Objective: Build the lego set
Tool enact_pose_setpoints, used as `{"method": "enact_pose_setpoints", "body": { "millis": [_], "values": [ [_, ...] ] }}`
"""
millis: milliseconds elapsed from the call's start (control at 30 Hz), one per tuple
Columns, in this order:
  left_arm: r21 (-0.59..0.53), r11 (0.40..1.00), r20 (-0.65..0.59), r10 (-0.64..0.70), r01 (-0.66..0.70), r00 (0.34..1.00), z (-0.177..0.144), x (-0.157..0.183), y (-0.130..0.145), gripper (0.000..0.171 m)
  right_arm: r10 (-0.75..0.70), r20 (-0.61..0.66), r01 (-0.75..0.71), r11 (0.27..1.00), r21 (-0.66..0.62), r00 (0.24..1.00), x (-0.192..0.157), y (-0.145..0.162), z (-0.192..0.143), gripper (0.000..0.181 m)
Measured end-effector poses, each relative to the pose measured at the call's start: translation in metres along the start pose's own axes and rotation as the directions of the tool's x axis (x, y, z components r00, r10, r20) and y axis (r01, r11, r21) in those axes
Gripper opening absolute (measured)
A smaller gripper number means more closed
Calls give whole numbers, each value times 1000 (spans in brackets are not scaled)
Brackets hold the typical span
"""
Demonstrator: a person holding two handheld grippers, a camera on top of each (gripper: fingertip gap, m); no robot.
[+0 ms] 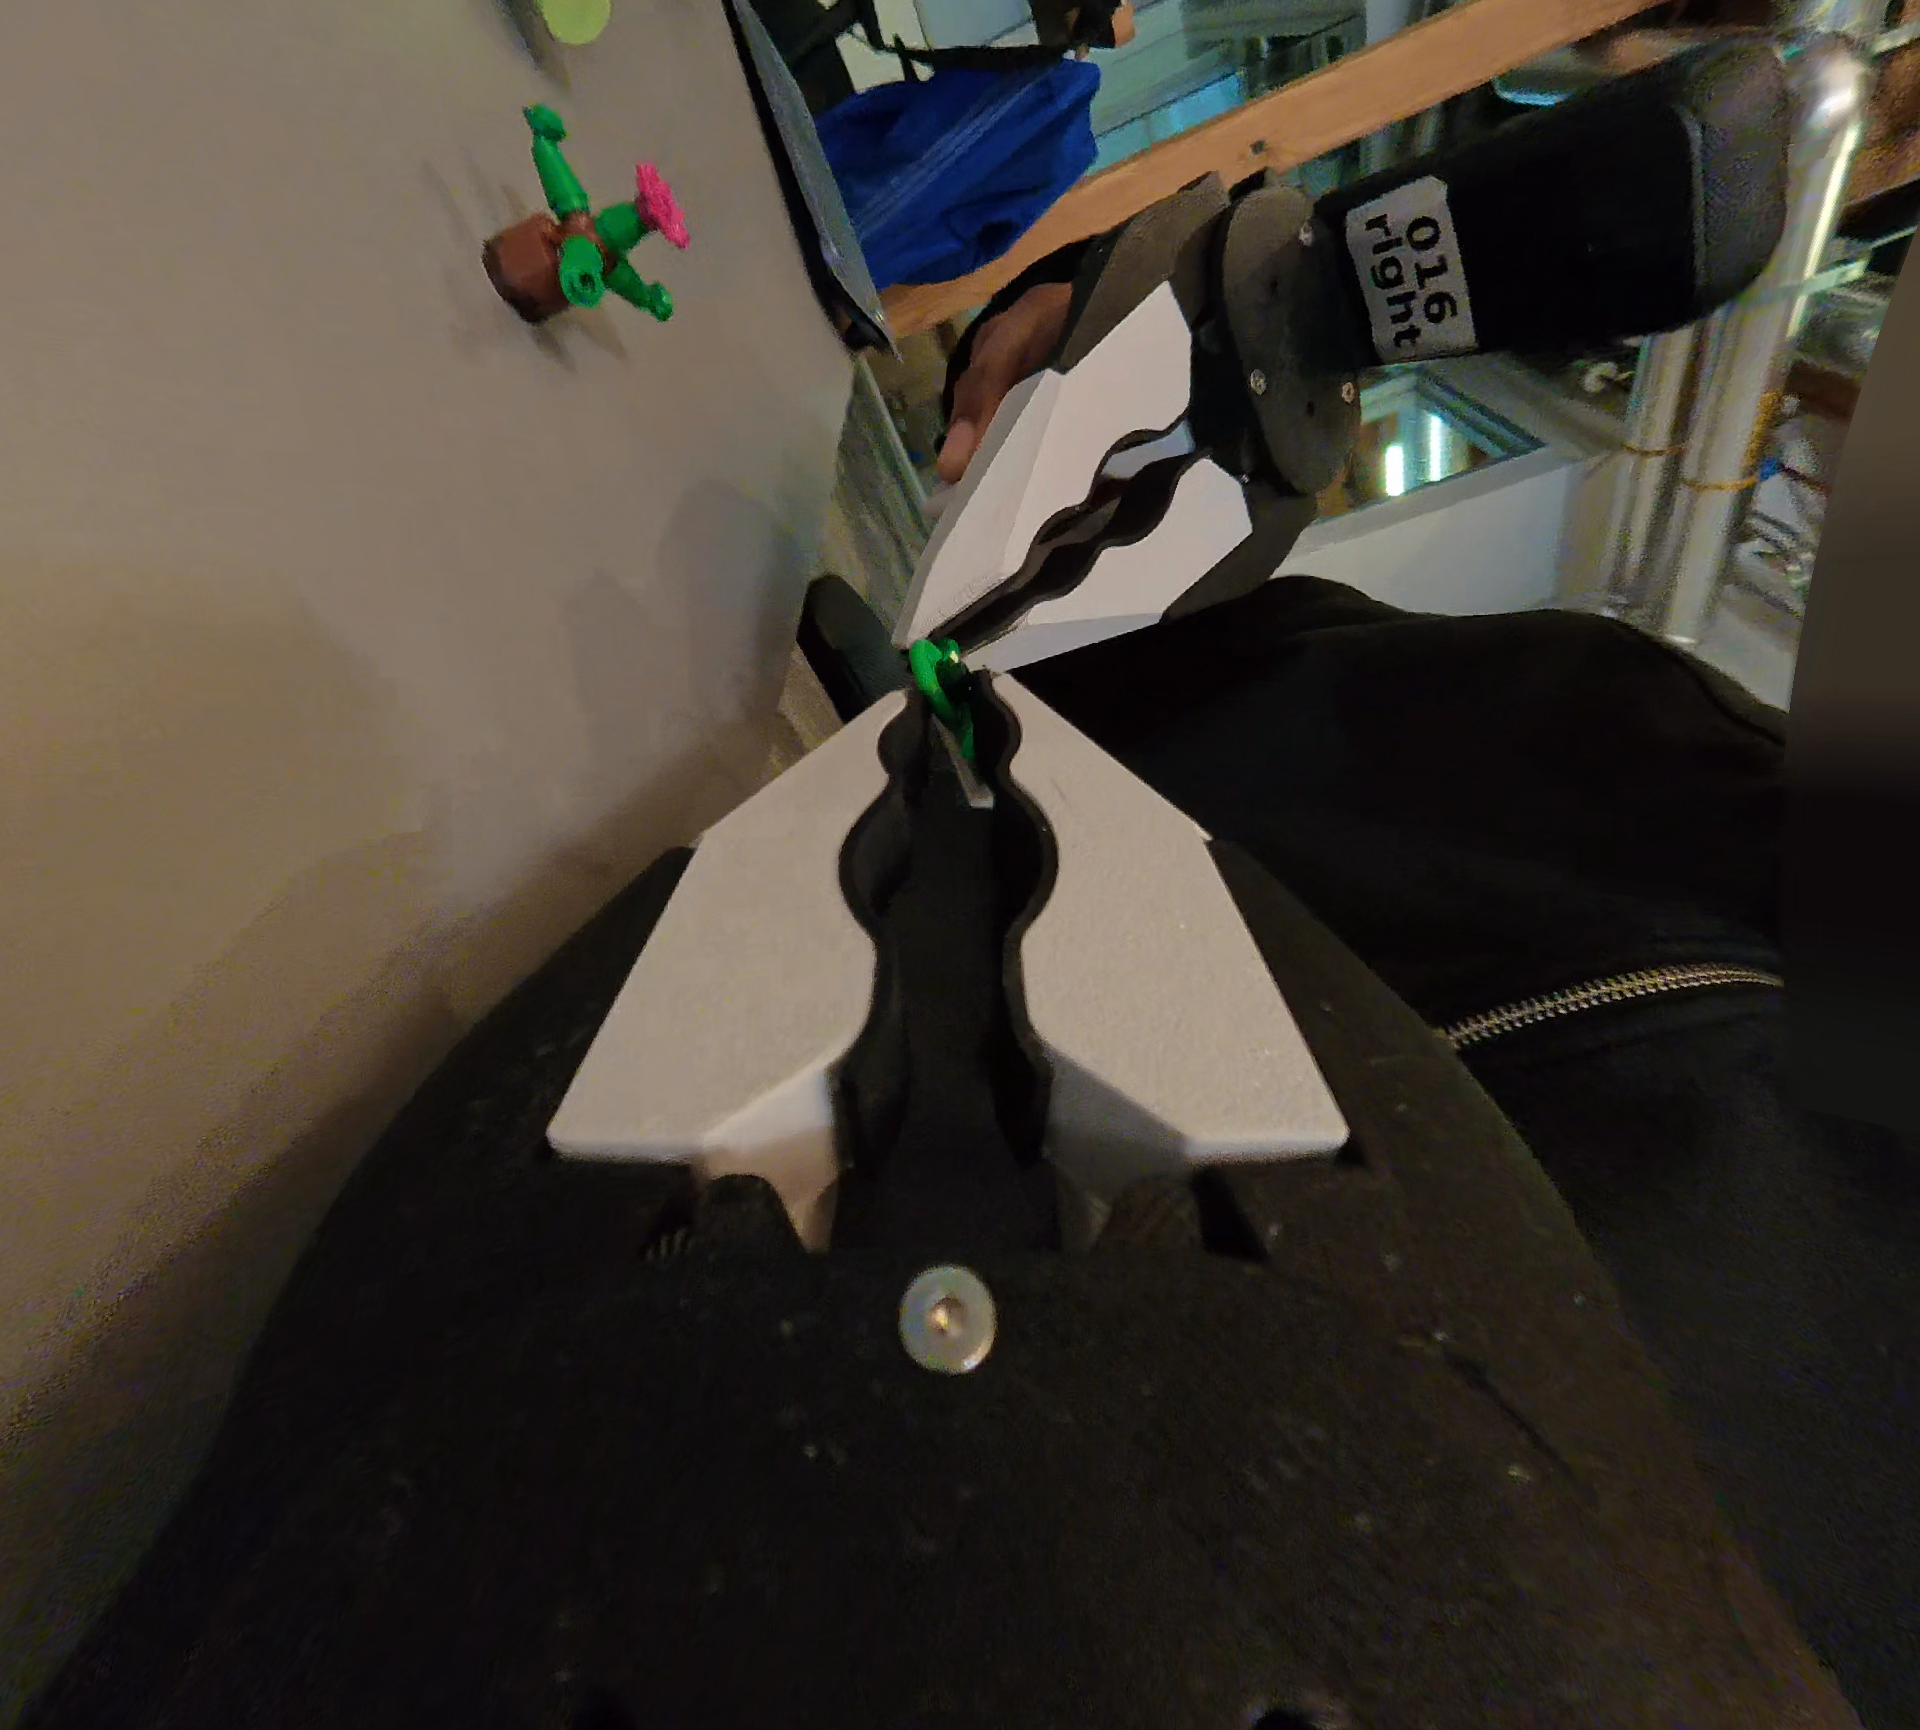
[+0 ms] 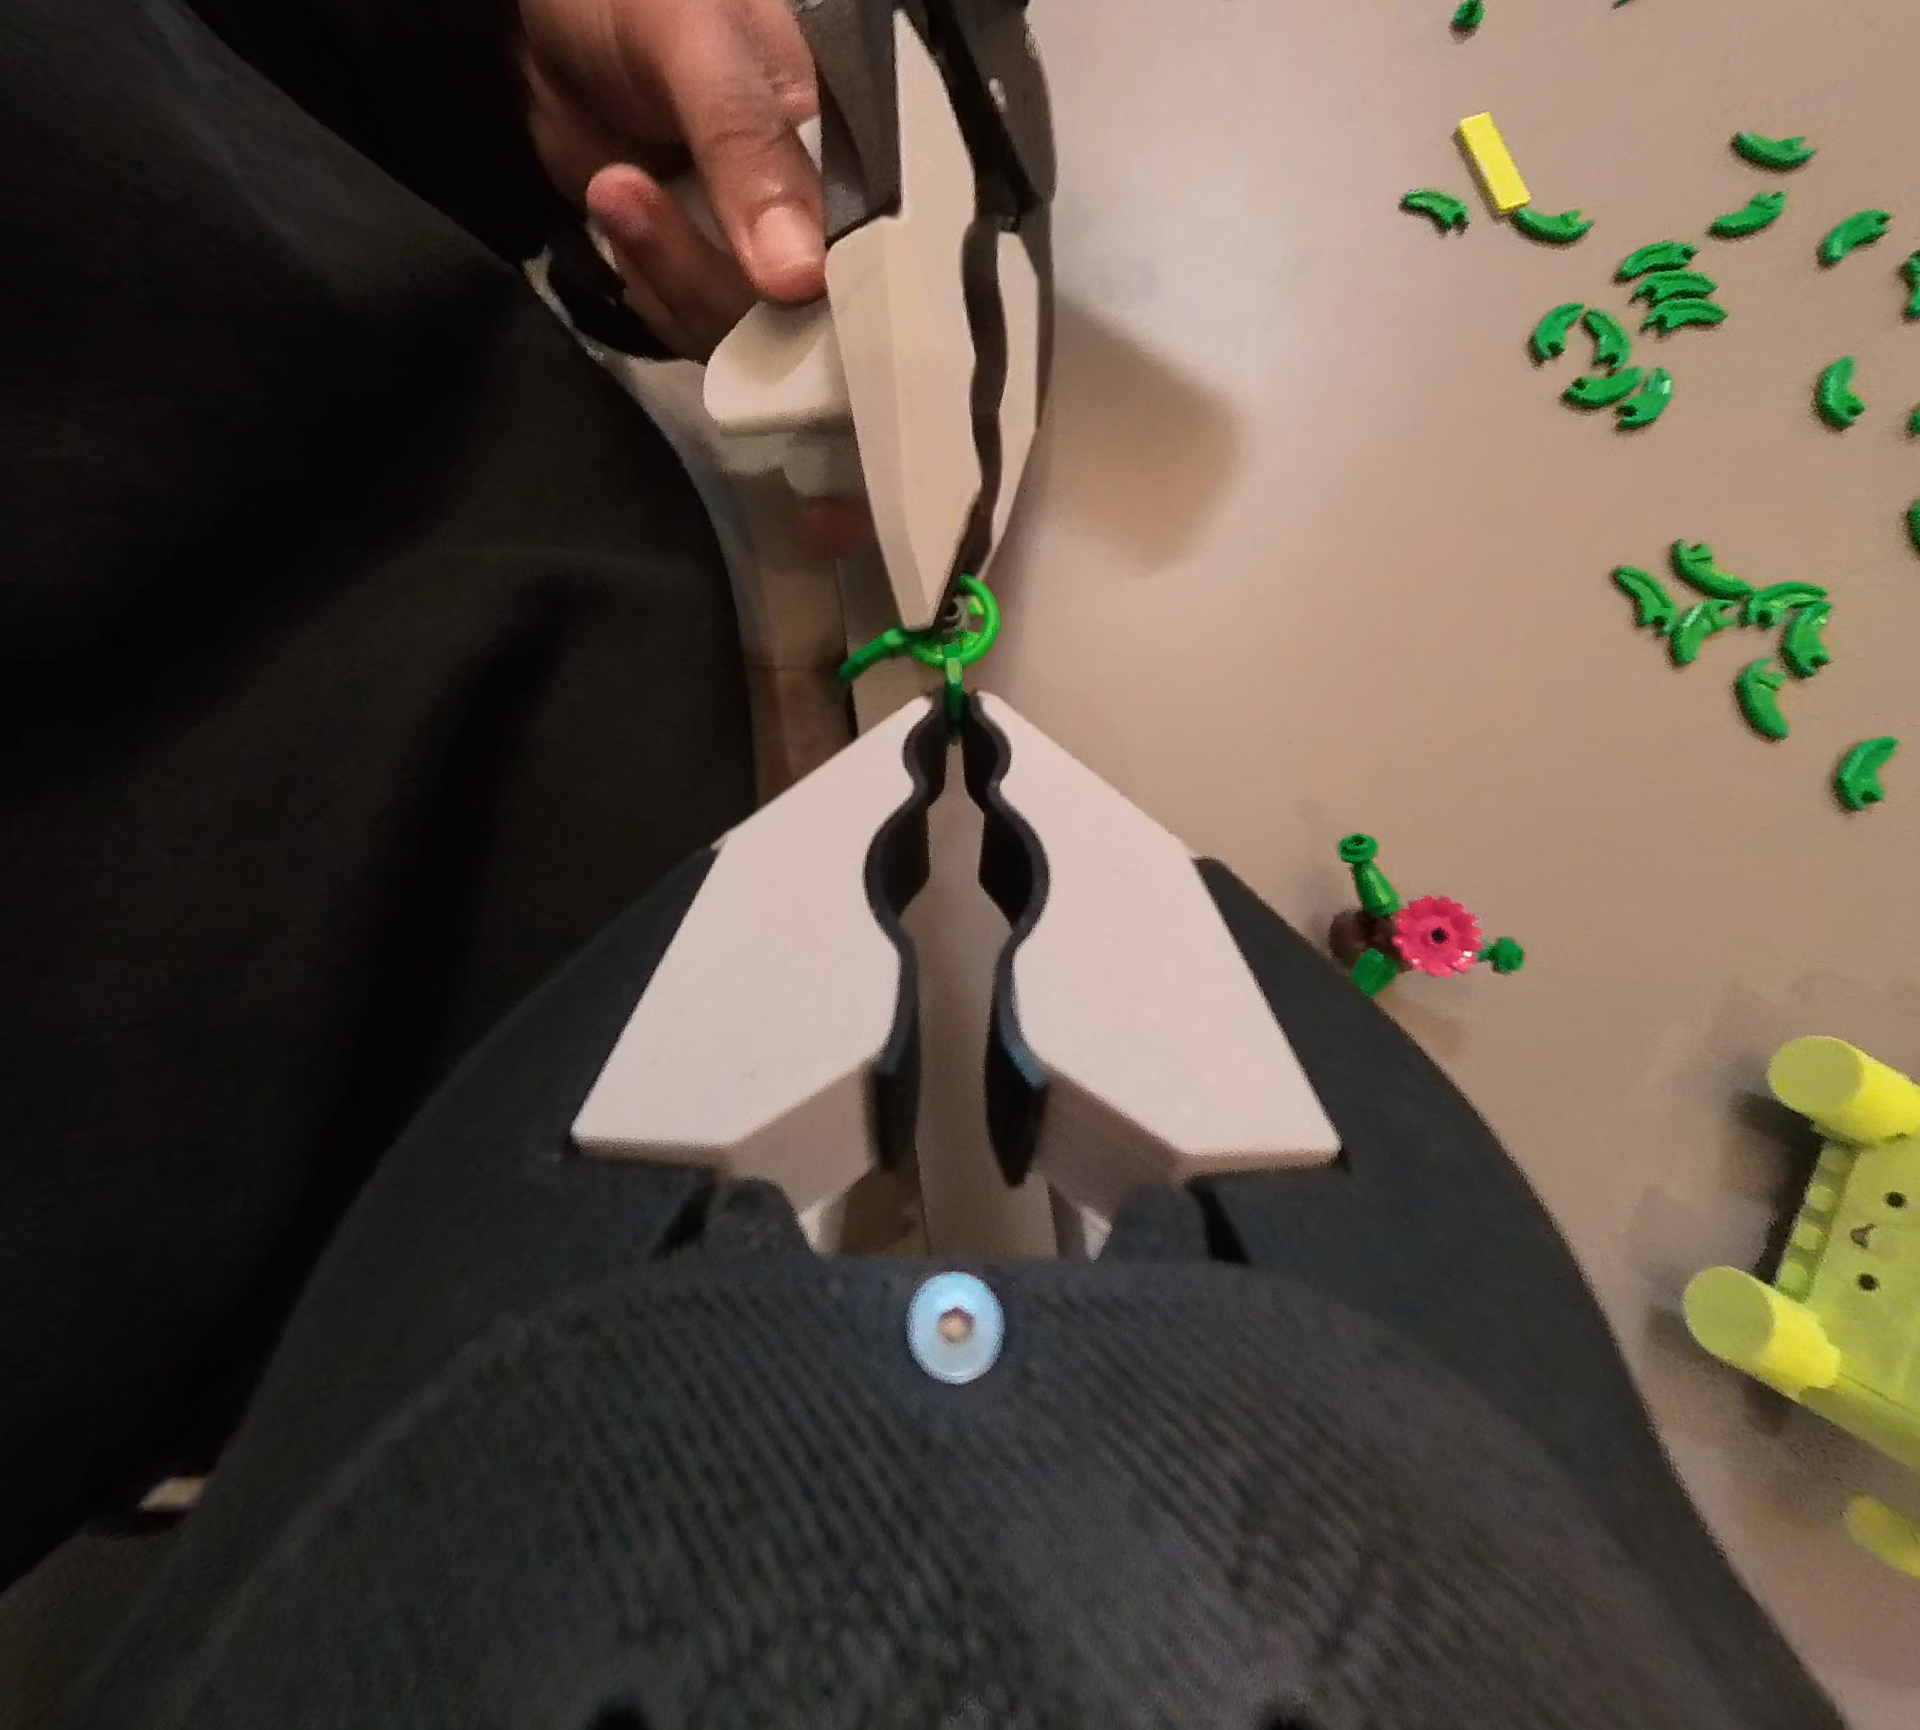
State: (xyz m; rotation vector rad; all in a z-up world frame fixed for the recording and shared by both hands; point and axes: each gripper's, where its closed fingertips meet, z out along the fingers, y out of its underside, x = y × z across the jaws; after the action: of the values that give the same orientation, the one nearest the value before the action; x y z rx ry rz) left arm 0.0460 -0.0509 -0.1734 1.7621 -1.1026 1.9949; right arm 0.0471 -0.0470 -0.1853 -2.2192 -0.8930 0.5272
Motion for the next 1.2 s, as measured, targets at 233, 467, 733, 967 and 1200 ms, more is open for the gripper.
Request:
{"method": "enact_pose_setpoints", "body": {
  "millis": [233,467,733,967,1200],
  "values": [
    [176,971,54,156,-163,986,-28,12,-33,65,314,-23,-293,908,301,949,37,-8,-14,1],
    [180,903,264,337,-389,904,-42,3,-34,61,382,-44,-345,873,344,923,34,6,-6,1],
    [31,859,433,449,-511,781,-45,-19,-21,58,169,-342,-159,986,58,924,39,26,29,1],
    [69,854,436,440,-516,785,-52,-14,-26,57,141,-389,-138,990,36,910,37,25,30,18],
    [172,826,449,419,-537,789,-68,-8,-46,52,279,-401,-146,933,330,873,49,11,-24,21]
  ]
}}
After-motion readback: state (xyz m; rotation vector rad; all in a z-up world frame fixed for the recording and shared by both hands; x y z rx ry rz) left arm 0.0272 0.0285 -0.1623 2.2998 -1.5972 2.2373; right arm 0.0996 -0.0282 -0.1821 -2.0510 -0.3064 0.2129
